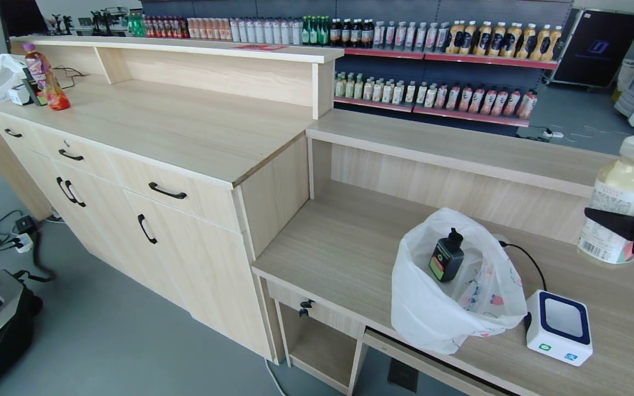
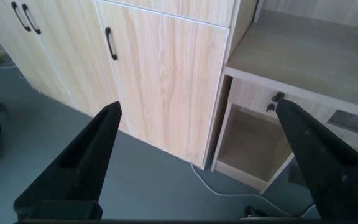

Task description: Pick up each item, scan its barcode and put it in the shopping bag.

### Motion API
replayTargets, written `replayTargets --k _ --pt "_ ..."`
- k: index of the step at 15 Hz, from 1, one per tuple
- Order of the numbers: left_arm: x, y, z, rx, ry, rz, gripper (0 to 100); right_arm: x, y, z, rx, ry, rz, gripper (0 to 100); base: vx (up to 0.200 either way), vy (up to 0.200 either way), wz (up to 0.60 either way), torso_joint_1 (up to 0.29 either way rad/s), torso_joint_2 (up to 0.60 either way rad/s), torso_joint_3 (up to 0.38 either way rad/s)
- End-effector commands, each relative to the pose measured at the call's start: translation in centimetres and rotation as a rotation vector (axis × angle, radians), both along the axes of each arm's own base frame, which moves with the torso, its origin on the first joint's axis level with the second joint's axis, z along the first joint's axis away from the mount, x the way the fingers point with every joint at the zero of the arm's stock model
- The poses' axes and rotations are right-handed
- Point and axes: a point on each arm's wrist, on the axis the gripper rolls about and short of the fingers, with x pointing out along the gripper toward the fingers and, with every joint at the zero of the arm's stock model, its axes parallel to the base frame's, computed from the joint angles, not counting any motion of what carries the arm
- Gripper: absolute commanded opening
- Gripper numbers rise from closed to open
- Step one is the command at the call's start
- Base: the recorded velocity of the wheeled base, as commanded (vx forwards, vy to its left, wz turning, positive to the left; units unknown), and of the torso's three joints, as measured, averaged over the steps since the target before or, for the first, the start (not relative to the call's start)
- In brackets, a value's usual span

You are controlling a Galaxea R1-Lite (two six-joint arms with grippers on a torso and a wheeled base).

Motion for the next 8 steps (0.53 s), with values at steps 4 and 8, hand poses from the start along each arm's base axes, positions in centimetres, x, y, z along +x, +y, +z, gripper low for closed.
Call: replayTargets --k 4,8 --pt "0.0 0.0 0.0 0.000 0.000 0.000 100 4.2 1.9 -4.9 0.025 0.143 0.100 0 0.000 0.000 0.30 0.001 0.00 0.000" --pt "0.0 0.0 0.0 0.000 0.000 0.000 100 7.8 2.1 -9.1 0.046 0.159 0.172 0 0.000 0.000 0.00 0.000 0.00 0.000"
